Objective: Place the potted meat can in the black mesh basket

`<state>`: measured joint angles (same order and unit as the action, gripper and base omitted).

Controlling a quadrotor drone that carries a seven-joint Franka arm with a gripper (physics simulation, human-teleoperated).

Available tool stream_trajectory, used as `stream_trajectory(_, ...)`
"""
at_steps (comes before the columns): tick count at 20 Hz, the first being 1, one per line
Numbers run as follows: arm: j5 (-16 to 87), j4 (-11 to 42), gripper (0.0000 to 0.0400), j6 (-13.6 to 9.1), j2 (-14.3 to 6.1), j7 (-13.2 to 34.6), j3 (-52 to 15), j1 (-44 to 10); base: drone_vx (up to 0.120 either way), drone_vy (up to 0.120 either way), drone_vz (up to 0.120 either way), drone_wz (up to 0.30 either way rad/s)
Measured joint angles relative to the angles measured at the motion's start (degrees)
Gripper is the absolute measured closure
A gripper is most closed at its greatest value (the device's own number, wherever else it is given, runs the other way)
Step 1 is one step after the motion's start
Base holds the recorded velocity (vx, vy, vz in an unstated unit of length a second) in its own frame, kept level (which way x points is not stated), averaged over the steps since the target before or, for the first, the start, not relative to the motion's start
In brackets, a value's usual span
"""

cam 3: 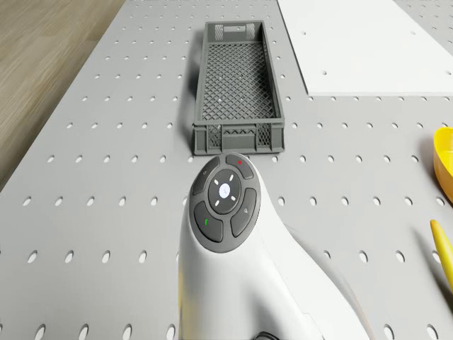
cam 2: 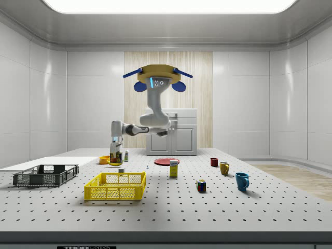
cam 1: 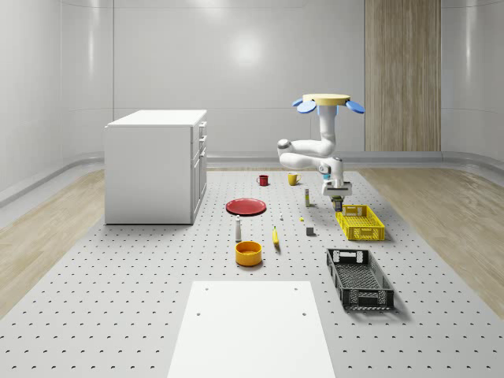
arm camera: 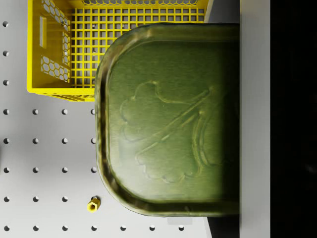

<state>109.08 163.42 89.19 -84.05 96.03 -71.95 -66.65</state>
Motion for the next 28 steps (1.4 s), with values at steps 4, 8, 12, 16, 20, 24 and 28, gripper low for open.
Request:
stream_trajectory(4,-0.06,-0.01,0.0118,0.14,-0.15,0.04,-0.03,-0.05,0.120,0.000,-0.020,0.000)
stream_trajectory(8,-0.13,-0.02,0.0118,0.27,-0.29,0.08,-0.05,-0.10,0.120,0.000,-0.100,0.000)
stream_trajectory(12,-0.18,-0.03,0.0118,0.40,-0.42,0.12,-0.07,-0.15,0.120,0.050,0.000,0.000)
stream_trajectory(16,-0.24,-0.04,0.0118,0.52,-0.55,0.15,-0.10,-0.19,0.120,0.000,0.000,0.000)
stream_trajectory(20,-0.29,-0.04,0.0118,0.63,-0.67,0.18,-0.12,-0.23,0.120,0.000,-0.090,0.000)
stream_trajectory(24,-0.34,-0.05,0.0118,0.74,-0.79,0.22,-0.14,-0.27,0.120,0.000,-0.050,0.000)
stream_trajectory(28,-0.39,-0.06,0.0118,0.84,-0.90,0.25,-0.15,-0.31,0.120,0.000,0.000,0.000)
